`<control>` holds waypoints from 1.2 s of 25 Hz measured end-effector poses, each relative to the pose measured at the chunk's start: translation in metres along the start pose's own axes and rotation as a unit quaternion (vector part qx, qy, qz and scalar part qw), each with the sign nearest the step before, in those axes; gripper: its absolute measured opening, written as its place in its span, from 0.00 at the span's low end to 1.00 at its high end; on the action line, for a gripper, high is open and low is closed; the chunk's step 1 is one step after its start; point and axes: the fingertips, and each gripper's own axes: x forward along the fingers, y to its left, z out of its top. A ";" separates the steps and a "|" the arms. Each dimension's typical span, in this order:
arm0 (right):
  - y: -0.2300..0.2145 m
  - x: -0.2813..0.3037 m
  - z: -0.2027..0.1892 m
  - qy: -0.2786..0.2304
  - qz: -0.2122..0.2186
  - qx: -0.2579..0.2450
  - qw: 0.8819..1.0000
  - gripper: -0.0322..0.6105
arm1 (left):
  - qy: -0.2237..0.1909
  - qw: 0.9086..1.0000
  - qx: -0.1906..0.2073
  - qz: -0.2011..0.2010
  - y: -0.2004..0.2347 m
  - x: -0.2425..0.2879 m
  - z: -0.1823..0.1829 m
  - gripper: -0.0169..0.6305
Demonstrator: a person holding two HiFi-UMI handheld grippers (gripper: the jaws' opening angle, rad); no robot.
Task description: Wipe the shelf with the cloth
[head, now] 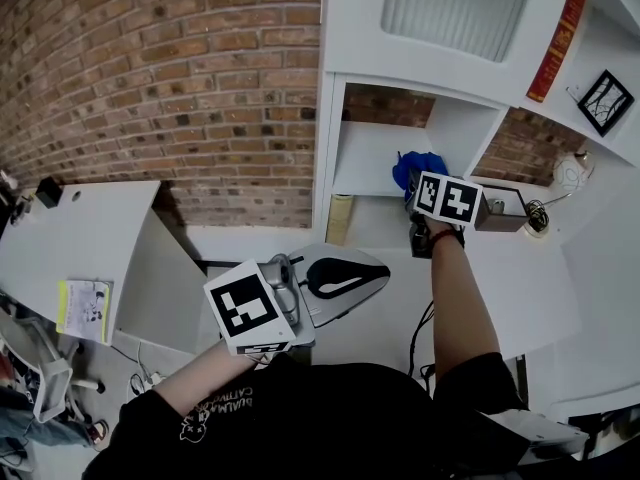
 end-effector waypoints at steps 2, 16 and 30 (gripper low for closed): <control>-0.007 -0.002 0.000 -0.003 -0.007 0.003 1.000 0.21 | 0.001 1.000 -0.010 -0.003 0.000 0.001 -0.002 0.03; -0.032 -0.013 0.001 -0.036 -0.022 0.055 0.998 0.20 | 0.000 1.000 -0.019 -0.002 -0.003 -0.004 -0.007 0.03; 0.123 -0.015 -0.009 -0.070 0.199 0.019 0.977 0.22 | 0.004 1.000 -0.016 -0.001 -0.013 0.000 -0.007 0.03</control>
